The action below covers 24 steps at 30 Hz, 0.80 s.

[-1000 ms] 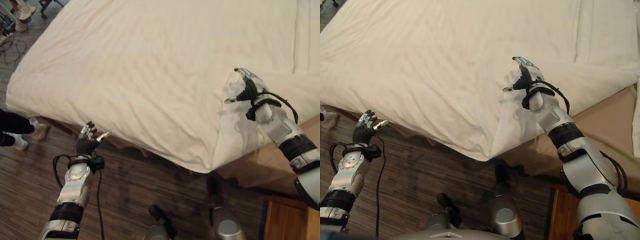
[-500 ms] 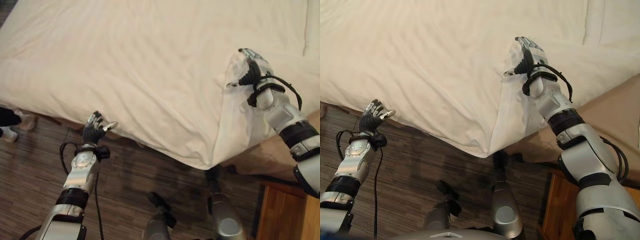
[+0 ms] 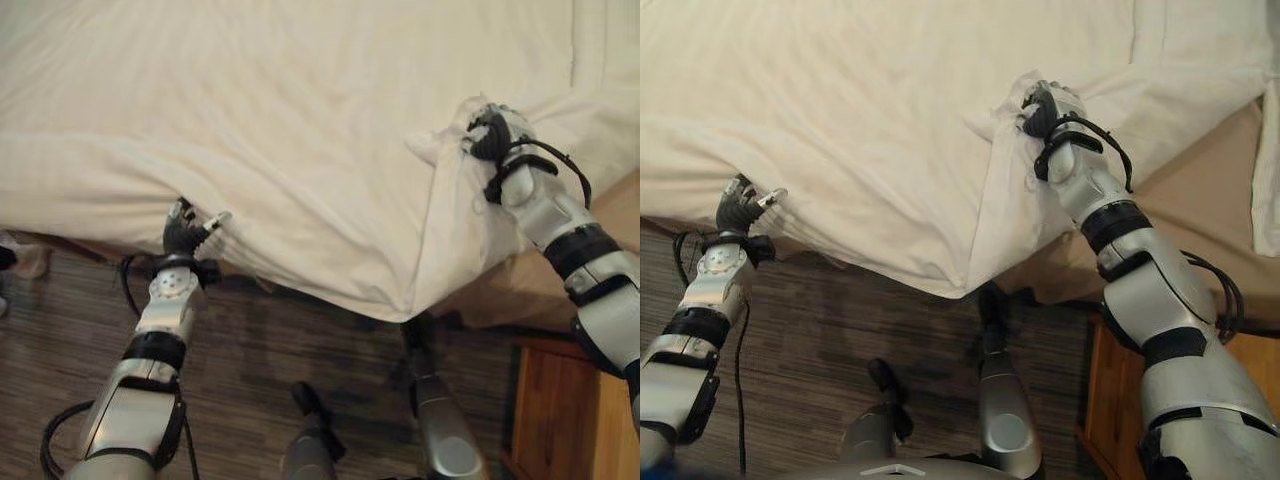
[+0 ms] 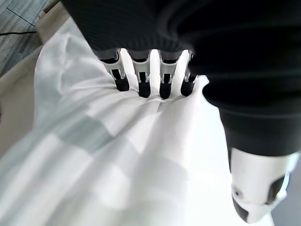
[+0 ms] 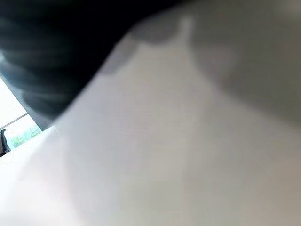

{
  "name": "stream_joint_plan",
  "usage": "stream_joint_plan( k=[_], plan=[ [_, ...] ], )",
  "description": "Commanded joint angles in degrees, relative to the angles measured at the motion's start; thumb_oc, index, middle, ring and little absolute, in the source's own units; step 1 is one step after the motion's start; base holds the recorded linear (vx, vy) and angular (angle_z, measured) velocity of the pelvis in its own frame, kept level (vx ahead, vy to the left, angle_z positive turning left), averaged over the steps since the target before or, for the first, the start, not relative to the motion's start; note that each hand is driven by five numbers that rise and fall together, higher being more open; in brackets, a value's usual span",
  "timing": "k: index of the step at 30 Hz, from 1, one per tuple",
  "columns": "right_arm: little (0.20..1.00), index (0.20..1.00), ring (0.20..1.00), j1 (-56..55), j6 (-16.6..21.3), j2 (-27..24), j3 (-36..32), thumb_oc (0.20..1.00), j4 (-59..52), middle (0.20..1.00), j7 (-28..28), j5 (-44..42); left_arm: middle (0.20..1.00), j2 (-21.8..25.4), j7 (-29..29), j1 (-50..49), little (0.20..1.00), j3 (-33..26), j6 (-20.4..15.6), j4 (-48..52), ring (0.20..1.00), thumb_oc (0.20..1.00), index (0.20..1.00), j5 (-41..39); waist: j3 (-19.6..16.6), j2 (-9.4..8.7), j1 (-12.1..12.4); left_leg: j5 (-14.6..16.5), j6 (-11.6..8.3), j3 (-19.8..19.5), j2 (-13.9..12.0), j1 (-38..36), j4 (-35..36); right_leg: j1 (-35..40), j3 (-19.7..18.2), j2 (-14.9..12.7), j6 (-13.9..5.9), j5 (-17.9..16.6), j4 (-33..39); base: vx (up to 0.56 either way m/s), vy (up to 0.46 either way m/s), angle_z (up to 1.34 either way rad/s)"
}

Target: Making the bed.

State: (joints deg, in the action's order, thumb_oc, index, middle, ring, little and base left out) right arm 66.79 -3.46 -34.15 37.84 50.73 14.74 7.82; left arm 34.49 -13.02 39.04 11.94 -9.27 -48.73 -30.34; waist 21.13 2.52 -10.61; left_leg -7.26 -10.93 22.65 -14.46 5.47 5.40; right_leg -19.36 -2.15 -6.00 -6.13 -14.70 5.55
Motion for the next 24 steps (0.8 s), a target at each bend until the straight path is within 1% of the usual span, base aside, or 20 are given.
stream_joint_plan(
  k=[1, 2, 3, 4, 5, 8, 9, 11, 13, 14, 15, 16, 17, 18, 19, 20, 21, 23, 24],
  plan=[
    [0.200, 0.200, 0.200, 2.2, 1.5, 1.2, -1.0, 0.200, 1.1, 0.200, 1.7, -1.9, 1.000, -1.9, 1.2, 6.4, 1.000, 4.4, -2.5, 0.4, 1.000, 1.000, 1.000, 0.9, 0.3, -0.34, -1.4, 9.2, 0.15, -2.4, -0.5, -2.0, -8.7, 0.0, -0.9, -1.5, -2.99, 7.4, -3.5, -0.02, 0.197, 0.23],
    [0.200, 0.200, 0.200, -0.9, 1.6, 0.2, -2.6, 0.200, -1.3, 0.200, 2.0, -1.7, 1.000, -3.1, 1.0, 5.5, 1.000, 3.8, -2.7, 1.2, 1.000, 1.000, 1.000, 0.9, 0.2, -1.25, -2.5, 9.6, 0.88, -1.2, 0.8, -3.9, -8.5, 1.3, -1.0, -2.4, -3.61, 6.9, -3.3, 0.02, 0.234, 0.16],
    [0.200, 0.200, 0.200, -6.2, 1.2, -0.9, -4.9, 0.200, -6.8, 0.200, 1.6, -0.2, 1.000, -3.8, 0.9, 2.3, 1.000, 2.5, -2.2, 3.0, 1.000, 1.000, 1.000, 1.7, -0.4, -2.45, -3.2, 10.3, 1.73, -0.1, 1.8, -6.0, -8.2, 2.6, -1.6, -2.9, -4.21, 6.6, -3.1, 0.00, 0.225, 0.07],
    [0.200, 0.200, 0.200, -6.5, 1.0, -0.8, -5.1, 0.200, -7.1, 0.200, 1.6, -0.1, 1.000, -3.8, 0.9, 2.1, 1.000, 2.5, -2.2, 3.2, 1.000, 1.000, 1.000, 1.7, -0.6, -2.73, -3.1, 9.8, 1.74, 0.0, 2.0, -5.9, -7.9, 2.4, -1.8, -3.1, -4.14, 6.3, -3.0, 0.06, 0.184, -0.06],
    [0.200, 0.200, 0.200, -14.1, 0.9, -1.0, -8.2, 0.200, -12.1, 0.200, 1.0, 1.5, 1.000, -5.2, 1.1, -2.7, 1.000, 1.1, -1.8, 6.1, 1.000, 1.000, 1.000, 2.9, -1.8, -3.88, -3.4, 10.9, 2.64, 0.5, 2.9, -7.8, -7.7, 3.9, -2.2, -3.5, -4.79, 6.3, -2.7, 0.05, 0.118, -0.14],
    [0.200, 0.200, 0.200, -25.1, 0.6, -2.2, -13.9, 0.200, -18.2, 0.200, -0.5, 3.3, 1.000, -6.7, 1.7, -9.5, 1.000, -1.2, -1.3, 10.4, 1.000, 1.000, 1.000, 4.3, -3.9, -5.87, -4.0, 11.3, 3.51, 1.3, 3.9, -10.1, -6.7, 5.4, -2.5, -4.2, -5.54, 6.0, -2.4, 0.03, 0.104, -0.17],
    [0.200, 0.200, 0.200, -25.4, 0.5, -2.1, -14.1, 0.200, -18.5, 0.200, -0.5, 3.4, 1.000, -6.6, 1.6, -9.6, 1.000, -1.1, -1.3, 10.5, 1.000, 1.000, 1.000, 4.3, -4.2, -6.11, -3.9, 10.8, 3.50, 1.3, 4.0, -9.9, -6.5, 5.1, -2.6, -4.3, -5.44, 5.7, -2.4, 0.00, 0.048, -0.17],
    [0.200, 0.200, 0.200, -31.6, 0.5, -3.2, -18.1, 0.200, -19.5, 0.200, -0.6, 3.4, 1.000, -7.9, 2.1, -11.9, 1.000, -1.4, -1.0, 12.2, 1.000, 1.000, 1.000, 5.1, -5.3, -7.19, -4.8, 11.4, 3.80, 1.8, 4.3, -11.4, -5.8, 6.3, -2.6, -4.6, -6.17, 5.8, -2.2, 0.01, 0.067, -0.10],
    [0.200, 0.200, 0.200, -36.6, 0.5, -4.1, -21.8, 0.200, -19.7, 0.200, -0.8, 3.2, 1.000, -8.7, 2.7, -13.8, 1.000, -1.6, -0.7, 13.5, 1.000, 1.000, 1.000, 5.6, -6.6, -8.16, -5.4, 11.5, 4.18, 2.1, 4.7, -12.4, -5.3, 6.8, -2.7, -4.9, -6.51, 5.8, -2.1, 0.00, 0.043, 0.04],
    [0.200, 0.200, 0.200, -36.8, 0.5, -4.0, -21.9, 0.200, -19.9, 0.200, -0.8, 3.3, 1.000, -8.6, 2.7, -13.9, 1.000, -1.6, -0.7, 13.6, 1.000, 1.000, 1.000, 5.6, -6.8, -8.36, -5.3, 11.1, 4.15, 2.1, 4.9, -12.1, -5.1, 6.5, -2.9, -4.9, -6.39, 5.6, -2.1, -0.01, 0.031, 0.01],
    [0.200, 0.200, 0.200, -40.2, 0.4, -4.6, -24.8, 0.200, -20.3, 0.200, -1.0, 2.9, 1.000, -8.8, 3.4, -15.3, 1.000, -2.1, -0.3, 14.5, 1.000, 1.000, 1.000, 5.8, -7.6, -8.90, -6.0, 11.4, 4.38, 2.5, 5.2, -12.9, -4.8, 6.8, -3.1, -5.1, -6.69, 5.5, -2.0, -0.01, 0.049, -0.12],
    [0.200, 0.200, 0.200, -43.2, 0.0, -5.8, -28.0, 0.200, -19.3, 0.200, -0.8, 2.7, 1.000, -9.0, 4.2, -16.7, 1.000, -2.5, 0.2, 14.6, 1.000, 1.000, 1.000, 6.0, -8.2, -9.16, -6.7, 12.0, 4.65, 2.8, 5.6, -13.8, -4.5, 7.2, -3.2, -5.5, -7.14, 5.8, -2.0, -0.01, 0.048, -0.13],
    [0.200, 0.200, 0.200, -43.3, 0.0, -5.7, -28.1, 0.200, -19.4, 0.200, -0.9, 2.7, 1.000, -8.9, 4.2, -16.7, 1.000, -2.5, 0.2, 14.6, 1.000, 1.000, 1.000, 6.0, -8.4, -9.35, -6.7, 11.6, 4.61, 2.9, 5.7, -13.5, -4.4, 6.8, -3.4, -5.6, -7.01, 5.5, -2.1, -0.01, 0.047, -0.14],
    [0.200, 0.200, 0.200, -44.3, -0.2, -6.5, -29.3, 0.200, -18.9, 0.200, -0.7, 2.8, 1.000, -9.0, 4.5, -17.1, 1.000, -2.5, 0.4, 14.7, 1.000, 1.000, 1.000, 6.2, -8.5, -9.27, -7.1, 12.1, 4.77, 2.9, 5.9, -13.9, -4.4, 7.0, -3.4, -5.7, -7.27, 5.7, -2.0, -0.05, 0.017, -0.13],
    [0.200, 0.200, 0.200, -44.9, -0.5, -7.1, -30.4, 0.200, -18.2, 0.200, -0.7, 2.8, 1.000, -9.1, 4.8, -17.3, 1.000, -2.5, 0.6, 14.6, 1.000, 1.000, 1.000, 6.2, -8.7, -9.41, -7.4, 11.8, 4.89, 3.0, 6.2, -13.7, -4.4, 6.7, -3.7, -5.9, -7.23, 5.5, -2.1, -0.05, 0.065, -0.15],
    [0.200, 0.200, 0.200, -45.8, -1.4, -8.6, -32.8, 0.200, -17.5, 0.200, -0.6, 2.7, 1.000, -9.3, 5.3, -17.6, 1.000, -2.8, 0.9, 14.6, 1.000, 1.000, 1.000, 6.0, -8.7, -9.28, -8.3, 12.5, 5.17, 3.3, 6.8, -14.1, -4.3, 6.6, -4.0, -6.3, -7.58, 5.5, -2.2, -0.07, 0.029, -0.11],
    [0.200, 0.200, 0.200, -45.9, -1.5, -8.6, -32.9, 0.200, -17.7, 0.200, -0.7, 2.7, 1.000, -9.2, 5.3, -17.6, 1.000, -2.8, 0.9, 14.6, 1.000, 1.000, 1.000, 6.0, -8.9, -9.45, -8.2, 12.0, 5.12, 3.4, 6.9, -13.8, -4.3, 6.1, -4.2, -6.3, -7.44, 5.2, -2.3, -0.05, 0.050, -0.05],
    [0.200, 0.200, 0.200, -46.4, -2.2, -9.7, -34.7, 0.200, -16.5, 0.200, 0.0, 3.3, 1.000, -9.8, 5.3, -17.6, 1.000, -2.9, 0.9, 14.6, 1.000, 1.000, 1.000, 6.2, -8.5, -9.00, -8.9, 12.8, 5.45, 3.7, 7.7, -14.1, -4.4, 5.8, -4.5, -6.7, -7.89, 5.1, -2.2, -0.06, 0.051, -0.09],
    [0.269, 0.269, 0.269, -47.2, -3.1, -10.5, -36.5, 0.269, -14.8, 0.269, 0.7, 3.9, 1.000, -10.5, 5.4, -17.5, 1.000, -3.1, 1.1, 14.2, 1.000, 1.000, 1.000, 6.6, -8.2, -8.64, -9.7, 13.1, 5.58, 4.1, 8.3, -14.1, -4.4, 5.2, -4.7, -7.2, -8.10, 4.8, -2.2, -0.07, 0.033, -0.18]
  ],
)
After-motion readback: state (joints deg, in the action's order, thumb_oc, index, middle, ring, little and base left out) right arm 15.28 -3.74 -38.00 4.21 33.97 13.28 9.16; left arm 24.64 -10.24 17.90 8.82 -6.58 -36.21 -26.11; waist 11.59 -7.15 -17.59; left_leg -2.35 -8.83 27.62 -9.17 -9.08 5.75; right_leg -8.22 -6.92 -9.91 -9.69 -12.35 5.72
